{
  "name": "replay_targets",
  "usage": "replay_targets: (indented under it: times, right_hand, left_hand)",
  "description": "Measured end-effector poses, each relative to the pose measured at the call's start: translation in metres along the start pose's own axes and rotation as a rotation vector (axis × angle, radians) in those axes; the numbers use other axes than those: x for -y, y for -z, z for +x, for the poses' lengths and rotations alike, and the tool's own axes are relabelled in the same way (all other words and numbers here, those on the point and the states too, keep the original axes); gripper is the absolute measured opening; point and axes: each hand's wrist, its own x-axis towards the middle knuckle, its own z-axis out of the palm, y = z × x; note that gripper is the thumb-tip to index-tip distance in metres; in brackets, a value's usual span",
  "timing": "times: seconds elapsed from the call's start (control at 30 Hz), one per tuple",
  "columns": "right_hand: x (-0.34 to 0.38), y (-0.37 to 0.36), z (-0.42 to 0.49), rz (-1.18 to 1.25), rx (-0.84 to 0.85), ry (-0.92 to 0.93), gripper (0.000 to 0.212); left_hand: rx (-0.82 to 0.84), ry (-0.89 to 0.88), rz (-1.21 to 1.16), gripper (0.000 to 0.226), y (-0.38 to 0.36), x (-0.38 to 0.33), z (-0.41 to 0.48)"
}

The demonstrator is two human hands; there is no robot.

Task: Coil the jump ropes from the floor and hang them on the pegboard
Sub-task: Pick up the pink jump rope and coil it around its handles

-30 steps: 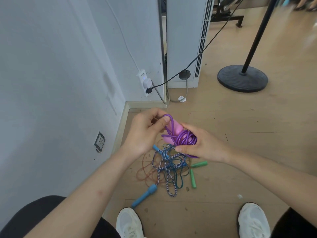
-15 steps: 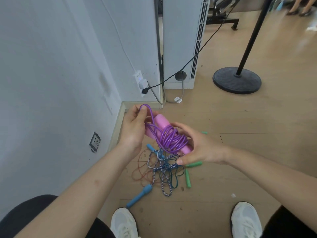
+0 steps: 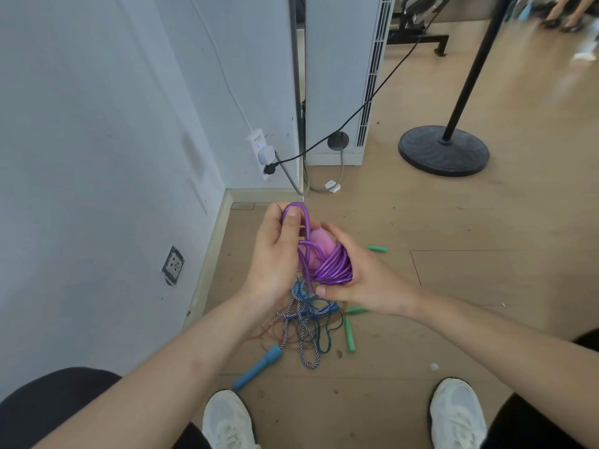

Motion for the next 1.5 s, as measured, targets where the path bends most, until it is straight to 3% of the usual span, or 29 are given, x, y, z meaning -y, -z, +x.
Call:
replay_targets:
  times: [0.17,0.37,0.47,0.57,0.8,0.93,1.03,1.2,1.37,1.5]
  right_hand:
    - [0.005,-0.003,-0.001,-0.001,0.048,0.01,0.105]
    - [0.01,-0.01,0.001,-0.164,-0.174,-0.055,0.089]
    - [0.002,-0.01,0.005,-0.225,-0.109,-0.12,0.07]
    - [-0.004,-0.004,0.004,-0.232,-0.101,-0.115,0.051]
    - [-0.001,-0.009,-0.004,-0.368,0.037,-0.01,0.053]
    - [-0.009,-0.008,-0.005,-0.234,0.06,-0.075,0.042]
    - [-0.012,-0.005,0.0,-0.209,0.026,-0.066,0.052]
    - [-0.01,0.001,0.005,-0.133,0.072,-0.061,0.043]
    - [0.009,0.01,0.019,0.062,-0.066,0.077,0.017]
    - [0.025,0.013,0.03,0.174,-0.117,0.16,0.011]
  left_hand:
    - [0.0,-0.098,0.061,0.024,-0.003,0.009,-0.003]
    - [0.047,-0.081,0.071,0.019,-0.008,0.01,0.004]
    - [0.155,-0.016,0.017,0.023,-0.005,0.001,0.003]
    - [0.144,0.083,-0.03,0.022,0.002,-0.006,0.008]
    - [0.129,0.21,0.035,0.016,0.012,-0.011,0.017]
    - [0.329,0.315,0.112,0.013,0.021,-0.015,0.023]
    - [0.376,0.327,0.095,0.013,0.03,-0.019,0.026]
    - [0.52,0.24,0.05,0.009,0.032,-0.02,0.025]
    - [0.481,0.105,0.068,0.009,0.033,-0.023,0.025]
    - [0.367,0.084,0.022,0.011,0.043,-0.032,0.026]
